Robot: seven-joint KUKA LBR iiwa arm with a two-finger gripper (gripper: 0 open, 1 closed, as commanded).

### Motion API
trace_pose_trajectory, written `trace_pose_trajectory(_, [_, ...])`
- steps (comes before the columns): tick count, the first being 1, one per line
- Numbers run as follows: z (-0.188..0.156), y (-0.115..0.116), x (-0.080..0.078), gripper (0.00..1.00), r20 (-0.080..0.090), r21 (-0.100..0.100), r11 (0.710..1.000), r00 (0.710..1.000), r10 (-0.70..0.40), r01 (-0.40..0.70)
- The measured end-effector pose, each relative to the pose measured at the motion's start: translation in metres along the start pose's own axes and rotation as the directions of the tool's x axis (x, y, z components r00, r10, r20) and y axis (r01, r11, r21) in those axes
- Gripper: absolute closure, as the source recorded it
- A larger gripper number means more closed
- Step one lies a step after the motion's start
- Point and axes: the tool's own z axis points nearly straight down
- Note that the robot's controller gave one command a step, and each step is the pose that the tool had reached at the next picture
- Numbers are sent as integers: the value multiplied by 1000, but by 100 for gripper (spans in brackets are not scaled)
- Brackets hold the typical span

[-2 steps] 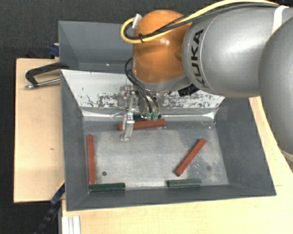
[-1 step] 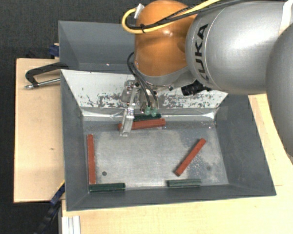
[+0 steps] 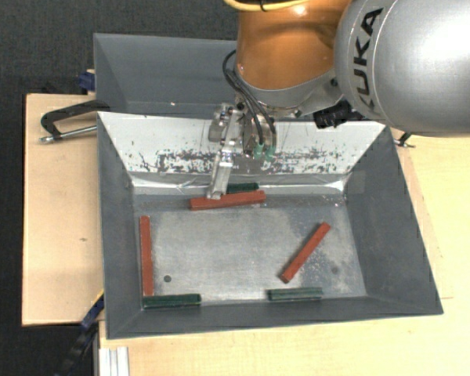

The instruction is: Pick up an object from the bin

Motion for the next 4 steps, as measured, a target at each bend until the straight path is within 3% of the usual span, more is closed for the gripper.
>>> trace_pose_trajectory(1, [176,7,-5,100,0,-1,964,964,266,-266])
trace_pose_trajectory(2, [190,8,-5,100,0,-1,958,958,287,-287])
trace_pose_trajectory(3, [215,20,11,100,-9,7,979,979,204,-204])
trace_pose_trajectory(4, [210,35,14,100,-1,0,999,999,-45,45])
